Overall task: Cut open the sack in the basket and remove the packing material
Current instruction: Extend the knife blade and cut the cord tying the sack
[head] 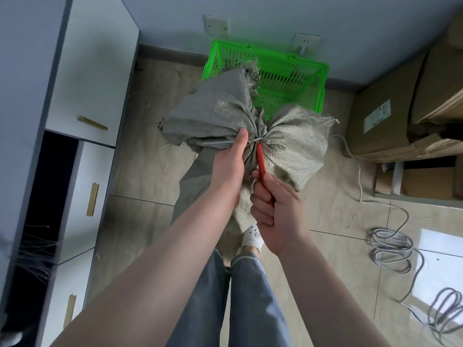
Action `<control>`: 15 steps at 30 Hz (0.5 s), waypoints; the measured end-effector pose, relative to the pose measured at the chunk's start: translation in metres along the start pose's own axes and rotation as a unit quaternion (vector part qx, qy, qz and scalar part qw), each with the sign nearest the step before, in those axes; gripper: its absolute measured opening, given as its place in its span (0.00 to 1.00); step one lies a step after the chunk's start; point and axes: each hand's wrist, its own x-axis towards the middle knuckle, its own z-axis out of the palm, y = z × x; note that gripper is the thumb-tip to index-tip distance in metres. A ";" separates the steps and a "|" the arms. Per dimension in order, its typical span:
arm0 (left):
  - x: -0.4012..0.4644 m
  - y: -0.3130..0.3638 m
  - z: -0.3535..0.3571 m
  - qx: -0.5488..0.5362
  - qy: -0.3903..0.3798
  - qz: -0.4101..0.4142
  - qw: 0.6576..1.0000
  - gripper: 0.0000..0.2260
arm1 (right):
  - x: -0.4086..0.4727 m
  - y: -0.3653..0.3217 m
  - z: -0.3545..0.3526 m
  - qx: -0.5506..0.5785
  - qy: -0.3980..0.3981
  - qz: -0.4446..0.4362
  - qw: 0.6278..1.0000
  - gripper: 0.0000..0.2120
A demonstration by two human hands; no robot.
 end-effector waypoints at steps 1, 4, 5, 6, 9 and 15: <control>0.000 0.000 0.000 0.004 -0.004 0.000 1.000 0.33 | 0.000 -0.001 -0.001 -0.006 -0.002 -0.005 1.000 0.10; -0.001 0.000 0.000 0.043 -0.022 0.021 0.999 0.33 | -0.002 -0.005 -0.003 -0.036 0.005 -0.034 0.999 0.10; -0.001 -0.002 -0.001 0.058 -0.031 0.038 0.997 0.33 | -0.002 -0.006 -0.002 -0.041 0.007 -0.042 0.998 0.11; -0.001 -0.003 -0.001 0.070 -0.042 0.057 0.995 0.31 | -0.002 -0.007 -0.001 -0.040 0.009 -0.046 0.998 0.11; 0.002 -0.006 -0.006 0.087 -0.084 0.084 0.989 0.26 | -0.002 -0.009 0.002 -0.026 0.014 -0.035 0.999 0.11; 0.010 -0.018 -0.021 0.030 -0.168 0.064 0.983 0.17 | 0.004 -0.025 0.009 -0.010 0.014 -0.017 1.000 0.12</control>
